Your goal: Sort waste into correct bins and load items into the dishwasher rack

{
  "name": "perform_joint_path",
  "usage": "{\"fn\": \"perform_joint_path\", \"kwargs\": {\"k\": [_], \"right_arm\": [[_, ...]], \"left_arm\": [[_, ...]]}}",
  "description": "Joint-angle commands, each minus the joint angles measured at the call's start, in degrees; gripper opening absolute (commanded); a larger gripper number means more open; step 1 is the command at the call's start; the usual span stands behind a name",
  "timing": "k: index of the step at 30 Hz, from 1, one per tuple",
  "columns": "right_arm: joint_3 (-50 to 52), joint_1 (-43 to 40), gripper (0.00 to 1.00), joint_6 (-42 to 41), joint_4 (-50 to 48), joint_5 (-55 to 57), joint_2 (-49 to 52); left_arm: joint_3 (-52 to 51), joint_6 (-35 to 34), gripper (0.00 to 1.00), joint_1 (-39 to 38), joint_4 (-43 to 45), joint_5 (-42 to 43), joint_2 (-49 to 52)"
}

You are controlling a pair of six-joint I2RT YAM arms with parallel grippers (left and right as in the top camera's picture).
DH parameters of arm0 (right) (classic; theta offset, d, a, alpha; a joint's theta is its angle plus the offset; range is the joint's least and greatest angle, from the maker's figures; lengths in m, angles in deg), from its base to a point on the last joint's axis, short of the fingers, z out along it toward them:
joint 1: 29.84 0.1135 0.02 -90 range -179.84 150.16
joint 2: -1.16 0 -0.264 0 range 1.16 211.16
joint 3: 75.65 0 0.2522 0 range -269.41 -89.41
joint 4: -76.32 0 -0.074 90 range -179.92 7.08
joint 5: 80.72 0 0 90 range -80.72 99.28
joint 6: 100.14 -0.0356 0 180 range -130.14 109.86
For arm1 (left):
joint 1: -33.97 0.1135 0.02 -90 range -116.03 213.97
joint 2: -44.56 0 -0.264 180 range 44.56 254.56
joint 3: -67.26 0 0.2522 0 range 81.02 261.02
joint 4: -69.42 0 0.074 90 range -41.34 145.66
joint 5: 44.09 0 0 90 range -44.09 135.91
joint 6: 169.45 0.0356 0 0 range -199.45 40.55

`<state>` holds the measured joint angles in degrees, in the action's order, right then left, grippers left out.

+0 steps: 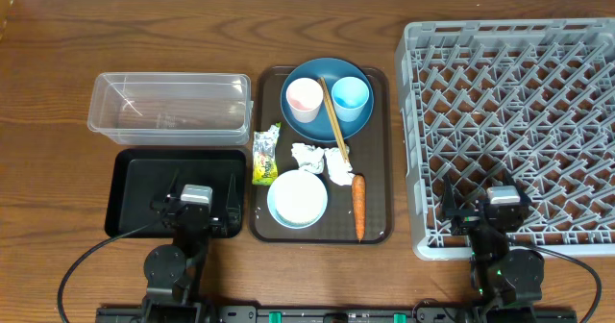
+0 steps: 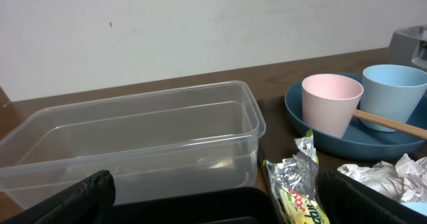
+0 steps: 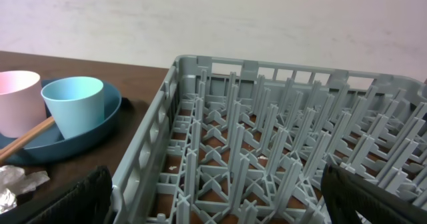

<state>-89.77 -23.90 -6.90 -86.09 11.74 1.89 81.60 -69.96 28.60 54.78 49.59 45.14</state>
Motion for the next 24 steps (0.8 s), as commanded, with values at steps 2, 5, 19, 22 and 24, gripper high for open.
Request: {"fn": "perform_joint_path", "kwargs": {"k": [2,5,19,22,24], "right_arm": [[0.1,1.6,0.99,0.7,0.2,0.5,0.2],[0.1,1.6,0.99,0.7,0.2,0.5,0.2],[0.1,1.6,0.99,0.7,0.2,0.5,0.2],[0.1,1.6,0.99,0.7,0.2,0.5,0.2],[0.1,1.6,0.99,0.7,0.2,0.5,0.2]], "left_arm": [[-0.3,0.8,0.98,0.2,-2.6,1.2,-0.3],[-0.3,0.8,0.98,0.2,-2.6,1.2,-0.3],[-0.3,0.4,0.98,0.2,-1.7,1.4,-0.3],[2.5,-5.6,0.98,0.2,-3.2,1.5,-0.3],[6.4,-11.9,0.98,0.2,-6.4,1.5,-0.3]]}}
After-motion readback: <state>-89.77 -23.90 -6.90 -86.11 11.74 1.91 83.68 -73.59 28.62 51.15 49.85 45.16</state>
